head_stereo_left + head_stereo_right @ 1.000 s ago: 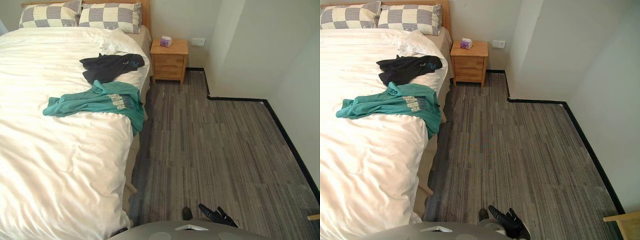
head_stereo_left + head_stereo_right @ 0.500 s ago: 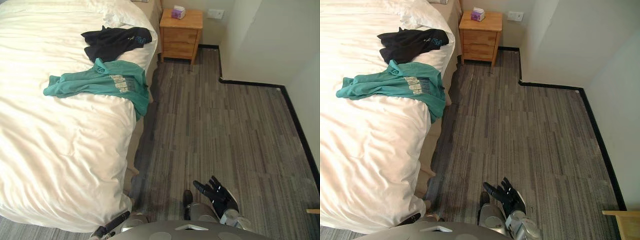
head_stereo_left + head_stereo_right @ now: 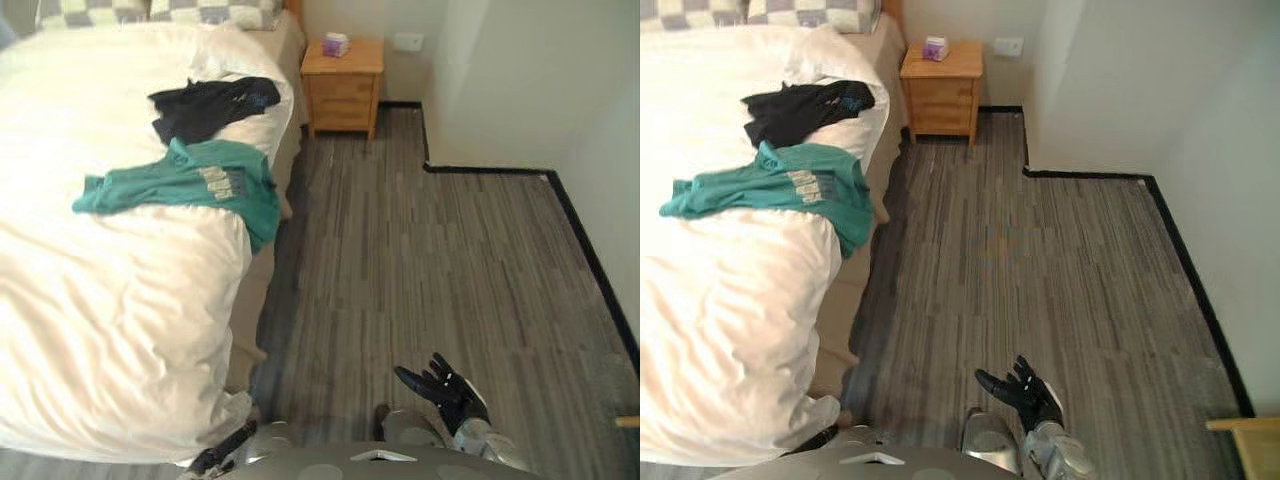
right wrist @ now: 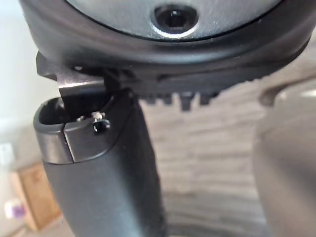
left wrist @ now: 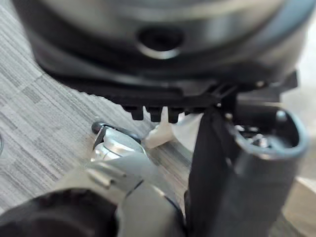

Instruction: Tidy up the quilt and then pick up the clothes from the bed and put them into the laundry hamper

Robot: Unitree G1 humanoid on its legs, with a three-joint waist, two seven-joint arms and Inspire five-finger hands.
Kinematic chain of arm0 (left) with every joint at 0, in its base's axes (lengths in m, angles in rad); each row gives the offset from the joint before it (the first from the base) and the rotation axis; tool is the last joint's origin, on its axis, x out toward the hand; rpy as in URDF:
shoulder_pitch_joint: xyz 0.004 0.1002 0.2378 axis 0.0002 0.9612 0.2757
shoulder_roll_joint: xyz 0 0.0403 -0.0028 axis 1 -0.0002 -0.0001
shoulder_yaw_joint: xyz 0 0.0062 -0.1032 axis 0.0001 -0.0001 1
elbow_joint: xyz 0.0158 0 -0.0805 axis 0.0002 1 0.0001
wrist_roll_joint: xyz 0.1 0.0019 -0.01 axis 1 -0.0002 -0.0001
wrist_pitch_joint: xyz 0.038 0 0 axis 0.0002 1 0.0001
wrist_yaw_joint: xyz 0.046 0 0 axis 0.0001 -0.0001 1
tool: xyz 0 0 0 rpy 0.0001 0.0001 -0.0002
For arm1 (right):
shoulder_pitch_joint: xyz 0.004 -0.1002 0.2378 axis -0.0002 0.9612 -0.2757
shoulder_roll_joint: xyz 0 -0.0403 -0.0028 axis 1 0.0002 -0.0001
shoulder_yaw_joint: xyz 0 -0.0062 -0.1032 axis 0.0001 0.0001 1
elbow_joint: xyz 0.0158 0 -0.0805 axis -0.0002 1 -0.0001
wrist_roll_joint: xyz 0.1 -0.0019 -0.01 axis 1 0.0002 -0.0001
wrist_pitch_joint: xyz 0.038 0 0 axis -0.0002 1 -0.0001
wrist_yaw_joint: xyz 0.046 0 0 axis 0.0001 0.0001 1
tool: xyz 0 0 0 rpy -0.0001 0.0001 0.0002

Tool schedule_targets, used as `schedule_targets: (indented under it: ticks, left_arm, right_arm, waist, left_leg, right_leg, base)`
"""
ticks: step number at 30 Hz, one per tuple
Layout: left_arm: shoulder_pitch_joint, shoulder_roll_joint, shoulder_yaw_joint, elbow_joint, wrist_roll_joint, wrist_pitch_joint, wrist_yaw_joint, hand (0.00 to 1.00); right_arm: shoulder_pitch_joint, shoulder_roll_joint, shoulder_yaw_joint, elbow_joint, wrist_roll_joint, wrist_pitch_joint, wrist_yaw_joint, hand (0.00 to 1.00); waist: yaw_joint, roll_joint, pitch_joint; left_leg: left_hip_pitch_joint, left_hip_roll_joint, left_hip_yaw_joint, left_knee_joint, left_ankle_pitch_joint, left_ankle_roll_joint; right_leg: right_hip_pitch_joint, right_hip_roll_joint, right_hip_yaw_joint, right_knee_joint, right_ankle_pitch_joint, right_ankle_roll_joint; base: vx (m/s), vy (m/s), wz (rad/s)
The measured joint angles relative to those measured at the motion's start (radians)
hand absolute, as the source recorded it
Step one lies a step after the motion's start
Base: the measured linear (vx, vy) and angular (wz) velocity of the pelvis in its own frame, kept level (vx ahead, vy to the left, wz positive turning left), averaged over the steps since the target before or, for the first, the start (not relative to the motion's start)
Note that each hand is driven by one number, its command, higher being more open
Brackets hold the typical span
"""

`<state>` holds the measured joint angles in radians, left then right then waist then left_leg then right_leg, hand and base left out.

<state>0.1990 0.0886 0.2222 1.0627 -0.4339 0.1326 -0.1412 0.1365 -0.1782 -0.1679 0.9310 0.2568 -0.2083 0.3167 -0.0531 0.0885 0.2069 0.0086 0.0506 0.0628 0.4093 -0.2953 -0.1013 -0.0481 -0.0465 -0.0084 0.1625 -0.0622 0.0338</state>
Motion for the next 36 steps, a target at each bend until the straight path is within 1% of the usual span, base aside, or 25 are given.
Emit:
schedule_targets:
  ticks: [1, 2, 3, 4, 5, 6, 8, 10, 13, 14, 18, 20, 22, 23, 25, 26, 27, 28, 30, 31, 32, 33, 34, 35, 36]
  left_arm:
    - [0.001, -0.009, 0.000, -0.001, 0.001, 0.000, -0.001, 1.00]
    - [0.002, -0.017, -0.002, -0.002, 0.003, -0.002, 0.001, 1.00]
    - [0.008, -0.008, -0.002, -0.004, 0.006, -0.004, 0.001, 1.00]
    - [0.008, -0.001, -0.001, -0.004, 0.012, -0.004, 0.001, 1.00]
    - [0.006, 0.010, -0.001, -0.005, 0.033, -0.004, 0.001, 1.00]
    - [-0.002, 0.018, -0.002, -0.007, 0.059, -0.004, 0.001, 1.00]
    - [-0.012, 0.026, -0.021, -0.007, 0.092, -0.005, 0.002, 1.00]
    - [-0.024, 0.039, -0.062, -0.006, 0.116, 0.000, 0.002, 1.00]
    - [-0.082, 0.068, -0.181, -0.005, 0.201, -0.007, -0.004, 1.00]
    - [-0.103, 0.084, -0.234, -0.003, 0.213, 0.002, -0.004, 1.00]
    - [-0.163, 0.107, -0.308, 0.008, 0.203, 0.049, 0.004, 1.00]
    - [-0.192, 0.094, -0.337, 0.009, 0.196, 0.066, 0.010, 1.00]
    - [-0.221, 0.071, -0.364, 0.008, 0.204, 0.069, 0.029, 1.00]
    - [-0.228, 0.074, -0.371, 0.010, 0.204, 0.072, 0.036, 1.00]
    - [-0.230, 0.076, -0.368, 0.022, 0.197, 0.074, 0.048, 1.00]
    - [-0.228, 0.075, -0.366, 0.028, 0.197, 0.073, 0.052, 1.00]
    - [-0.223, 0.073, -0.362, 0.029, 0.197, 0.074, 0.054, 1.00]
    - [-0.220, 0.077, -0.358, 0.028, 0.196, 0.073, 0.057, 1.00]
    - [-0.208, 0.084, -0.314, 0.027, 0.195, 0.072, 0.073, 1.00]
    - [-0.204, 0.089, -0.311, 0.027, 0.195, 0.071, 0.075, 1.00]
    - [-0.195, 0.101, -0.295, 0.027, 0.196, 0.068, 0.076, 1.00]
    - [-0.189, 0.115, -0.281, 0.027, 0.196, 0.067, 0.076, 1.00]
    - [-0.187, 0.126, -0.273, 0.028, 0.200, 0.063, 0.079, 1.00]
    - [-0.188, 0.124, -0.268, 0.029, 0.202, 0.064, 0.084, 1.00]
    - [-0.191, 0.110, -0.251, 0.031, 0.201, 0.065, 0.087, 1.00]
  right_arm:
    - [0.000, 0.000, 0.002, 0.000, -0.015, 0.003, 0.001, 1.00]
    - [0.005, 0.006, 0.003, 0.005, -0.043, 0.008, 0.004, 1.00]
    - [0.014, 0.024, -0.004, 0.014, -0.059, 0.019, 0.011, 1.00]
    - [0.023, 0.029, 0.001, 0.012, -0.068, 0.019, 0.015, 1.00]
    - [0.036, 0.044, 0.003, 0.007, -0.087, 0.023, 0.015, 1.00]
    - [0.044, 0.053, 0.003, 0.003, -0.087, 0.024, 0.014, 1.00]
    - [0.048, 0.056, 0.007, 0.003, -0.086, 0.024, 0.014, 1.00]
    - [0.054, 0.056, 0.010, 0.000, -0.083, 0.024, 0.014, 1.00]
    - [0.054, 0.056, 0.012, -0.003, -0.066, 0.023, 0.017, 1.00]
    - [0.054, 0.060, 0.013, 0.002, -0.044, 0.023, 0.016, 1.00]
    - [0.050, 0.068, 0.013, 0.021, -0.044, 0.023, 0.014, 1.00]
    - [0.034, 0.068, 0.013, 0.040, -0.043, 0.023, 0.009, 1.00]
    - [0.001, 0.069, 0.016, 0.043, -0.038, 0.023, 0.002, 1.00]
    - [0.000, 0.070, 0.018, 0.043, -0.034, 0.022, 0.002, 1.00]
    - [0.003, 0.074, 0.019, 0.049, -0.033, 0.017, 0.001, 1.00]
    - [0.005, 0.078, 0.019, 0.049, -0.032, 0.011, 0.001, 1.00]
    - [0.007, 0.084, 0.018, 0.049, -0.032, 0.008, 0.000, 1.00]
    - [0.008, 0.086, 0.015, 0.049, -0.033, 0.007, 0.000, 1.00]
    - [0.012, 0.087, 0.004, 0.049, -0.030, 0.004, 0.001, 1.00]
    - [0.018, 0.089, 0.003, 0.049, -0.025, 0.003, 0.000, 1.00]
    - [0.022, 0.097, 0.004, 0.048, -0.010, -0.004, -0.002, 1.00]
    - [0.022, 0.111, 0.007, 0.048, -0.003, -0.011, -0.004, 1.00]
    - [0.024, 0.125, 0.017, 0.048, -0.003, -0.016, -0.001, 1.00]
    - [0.022, 0.127, 0.020, 0.048, -0.003, -0.016, 0.000, 1.00]
    - [0.014, 0.117, 0.022, 0.047, -0.003, -0.018, 0.004, 1.00]
  waist:
    - [0.003, 0.003, -0.001]
    - [0.003, 0.009, -0.005]
    - [0.006, -0.008, -0.007]
    - [0.006, -0.020, -0.014]
    - [0.009, -0.038, -0.028]
    - [0.009, -0.051, -0.035]
    - [0.011, -0.058, -0.044]
    - [0.011, -0.059, -0.050]
    - [0.011, -0.060, -0.054]
    - [0.007, -0.063, -0.058]
    - [-0.006, -0.079, -0.063]
    - [-0.007, -0.084, -0.060]
    - [-0.010, -0.091, -0.042]
    - [-0.010, -0.094, -0.038]
    - [-0.012, -0.096, -0.035]
    - [-0.013, -0.102, -0.032]
    - [-0.013, -0.108, -0.031]
    - [-0.015, -0.109, -0.031]
    - [-0.006, -0.108, -0.030]
    - [-0.004, -0.110, -0.032]
    - [0.000, -0.116, -0.036]
    - [0.001, -0.132, -0.043]
    - [0.000, -0.150, -0.055]
    - [-0.001, -0.151, -0.057]
    - [-0.006, -0.142, -0.052]
  left_leg:
    - [0.002, -0.026, -0.022, -0.035, -0.001, -0.005]
    - [0.025, -0.030, -0.014, -0.104, -0.005, 0.059]
    - [0.051, -0.035, 0.007, -0.145, 0.013, 0.082]
    - [0.054, -0.037, 0.010, -0.160, 0.018, 0.091]
    - [0.054, -0.042, 0.020, -0.185, 0.032, 0.107]
    - [0.056, -0.048, 0.023, -0.203, 0.043, 0.117]
    - [0.075, -0.057, 0.023, -0.241, 0.059, 0.122]
    - [0.091, -0.063, 0.023, -0.269, 0.069, 0.127]
    - [0.088, -0.069, 0.014, -0.282, 0.074, 0.131]
    - [0.089, -0.074, 0.012, -0.285, 0.074, 0.131]
    - [0.098, -0.074, 0.014, -0.293, 0.074, 0.132]
    - [0.085, -0.074, 0.026, -0.293, 0.076, 0.135]
    - [0.065, -0.064, 0.053, -0.291, 0.087, 0.151]
    - [0.067, -0.063, 0.059, -0.291, 0.088, 0.152]
    - [0.076, -0.062, 0.072, -0.284, 0.088, 0.152]
    - [0.084, -0.065, 0.073, -0.280, 0.088, 0.152]
    - [0.091, -0.065, 0.073, -0.277, 0.088, 0.151]
    - [0.094, -0.062, 0.073, -0.277, 0.087, 0.149]
    - [0.107, -0.022, 0.078, -0.269, 0.074, 0.120]
    - [0.111, -0.009, 0.081, -0.267, 0.070, 0.103]
    - [0.118, 0.018, 0.094, -0.264, 0.067, 0.074]
    - [0.125, 0.041, 0.108, -0.265, 0.062, 0.048]
    - [0.126, 0.059, 0.125, -0.264, 0.057, 0.020]
    - [0.124, 0.072, 0.129, -0.265, 0.056, 0.003]
    - [0.125, 0.103, 0.135, -0.266, 0.056, -0.025]
  right_leg:
    - [0.001, 0.006, 0.014, -0.021, 0.017, 0.000]
    - [0.011, 0.026, 0.021, -0.061, 0.048, 0.004]
    - [0.042, 0.030, 0.024, -0.116, 0.082, 0.014]
    - [0.052, 0.027, 0.024, -0.142, 0.098, 0.013]
    - [0.056, 0.020, 0.024, -0.181, 0.124, 0.015]
    - [0.055, 0.015, 0.024, -0.196, 0.133, 0.020]
    - [0.059, 0.011, 0.027, -0.208, 0.139, 0.022]
    - [0.066, 0.008, 0.028, -0.224, 0.143, 0.027]
    - [0.065, 0.004, 0.019, -0.240, 0.147, 0.032]
    - [0.065, 0.005, 0.014, -0.240, 0.147, 0.032]
    - [0.064, 0.001, 0.012, -0.240, 0.147, 0.031]
    - [0.030, -0.001, 0.011, -0.207, 0.146, 0.032]
    - [-0.050, 0.003, -0.019, -0.101, 0.142, 0.027]
    - [-0.061, 0.003, -0.032, -0.079, 0.138, 0.021]
    - [-0.074, -0.002, -0.051, -0.031, 0.118, 0.003]
    - [-0.073, -0.013, -0.063, -0.005, 0.090, -0.006]
    - [-0.077, -0.026, -0.081, 0.029, 0.057, -0.016]
    - [-0.082, -0.035, -0.091, 0.049, 0.042, -0.021]
    - [-0.092, -0.085, -0.129, 0.142, 0.030, -0.027]
    - [-0.090, -0.096, -0.135, 0.154, 0.031, -0.026]
    - [-0.083, -0.110, -0.150, 0.153, 0.041, -0.011]
    - [-0.070, -0.122, -0.161, 0.122, 0.068, 0.026]
    - [-0.053, -0.121, -0.157, 0.066, 0.075, 0.076]
    - [-0.031, -0.106, -0.164, 0.026, 0.069, 0.079]
    - [0.004, -0.073, -0.185, -0.048, 0.066, 0.075]
  base:
    - [-0.03, 0.090, -0.72]
    - [0.00, 0.066, -0.52]
    - [0.01, 0.052, -0.40]
    - [0.05, 0.042, -0.27]
    - [0.06, 0.052, -0.12]
    - [0.08, 0.058, -0.08]
    - [0.09, 0.039, -0.05]
    - [0.11, 0.028, -0.01]
    - [0.08, 0.016, 0.05]
    - [0.05, 0.017, -0.03]
    - [0.03, 0.009, -0.11]
    - [-0.03, 0.025, -0.19]
    - [-0.07, 0.050, -0.28]
    - [-0.07, 0.021, -0.23]
    - [-0.04, 0.011, -0.07]
    - [-0.03, -0.002, 0.15]
    - [-0.03, -0.008, 0.20]
    - [-0.03, -0.008, 0.16]
    - [-0.01, -0.002, 0.03]
    - [-0.01, -0.082, -0.17]
    - [0.00, -0.174, -0.34]
    - [0.02, -0.368, -0.51]
    - [0.04, -0.392, -0.47]
    - [0.05, -0.444, -0.39]
    - [0.03, -0.233, -0.17]
